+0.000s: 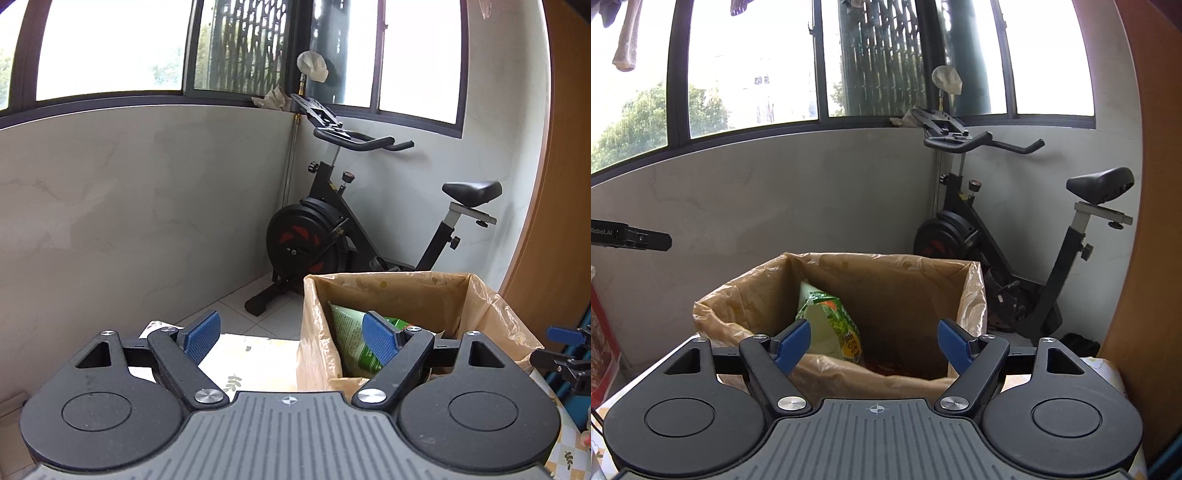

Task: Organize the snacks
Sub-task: 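Lower both tools back toward the snack pile beside the box, then grasp green corn chip bag with left tool while right tool approaches red meat packets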

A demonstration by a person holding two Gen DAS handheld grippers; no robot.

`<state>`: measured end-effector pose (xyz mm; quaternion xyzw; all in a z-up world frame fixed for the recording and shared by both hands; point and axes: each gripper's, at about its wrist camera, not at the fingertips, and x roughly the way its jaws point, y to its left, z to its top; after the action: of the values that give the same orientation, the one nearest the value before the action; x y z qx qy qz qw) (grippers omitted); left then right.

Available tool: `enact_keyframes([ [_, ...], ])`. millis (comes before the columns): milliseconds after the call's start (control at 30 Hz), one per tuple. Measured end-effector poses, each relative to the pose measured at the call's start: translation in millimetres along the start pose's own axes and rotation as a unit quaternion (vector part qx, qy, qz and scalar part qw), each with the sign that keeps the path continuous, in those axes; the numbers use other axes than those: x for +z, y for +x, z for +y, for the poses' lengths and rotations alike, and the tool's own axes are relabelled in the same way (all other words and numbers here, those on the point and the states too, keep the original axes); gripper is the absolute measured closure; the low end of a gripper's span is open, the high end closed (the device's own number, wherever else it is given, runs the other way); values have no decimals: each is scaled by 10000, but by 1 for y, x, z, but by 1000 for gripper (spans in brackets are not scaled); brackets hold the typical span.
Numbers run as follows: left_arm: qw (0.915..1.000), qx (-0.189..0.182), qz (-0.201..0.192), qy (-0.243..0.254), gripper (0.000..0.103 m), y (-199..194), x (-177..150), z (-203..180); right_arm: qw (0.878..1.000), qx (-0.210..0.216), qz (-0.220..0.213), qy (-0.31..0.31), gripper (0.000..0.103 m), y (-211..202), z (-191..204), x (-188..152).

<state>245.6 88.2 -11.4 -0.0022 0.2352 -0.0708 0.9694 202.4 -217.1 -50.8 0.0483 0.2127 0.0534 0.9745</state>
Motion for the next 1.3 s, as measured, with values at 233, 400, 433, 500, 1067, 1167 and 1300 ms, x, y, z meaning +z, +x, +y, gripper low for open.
enact_keyframes([
  [233,9998,-108,170,2,17,-22,-47,-5,9995,17,148,263,30,-11,8,-51],
  [400,9994,-238,239,-82,17,-29,-89,-10,9986,-70,315,420,30,-12,13,-94],
  [433,9991,-289,284,-117,17,-27,-97,-12,9982,-89,359,476,31,-13,13,-102],
  [500,9981,-406,405,-218,17,-24,-115,-17,9973,-147,439,575,32,-13,14,-119],
  [1067,9776,-1343,1557,-446,17,38,-206,-76,9917,32,1189,489,49,8,28,-196],
  [1167,9754,-1360,1682,-436,16,43,-212,-79,9910,172,1269,383,51,13,34,-199],
  [1300,9726,-1356,1818,-511,14,52,-218,-81,9897,288,1372,282,56,20,40,-203],
])
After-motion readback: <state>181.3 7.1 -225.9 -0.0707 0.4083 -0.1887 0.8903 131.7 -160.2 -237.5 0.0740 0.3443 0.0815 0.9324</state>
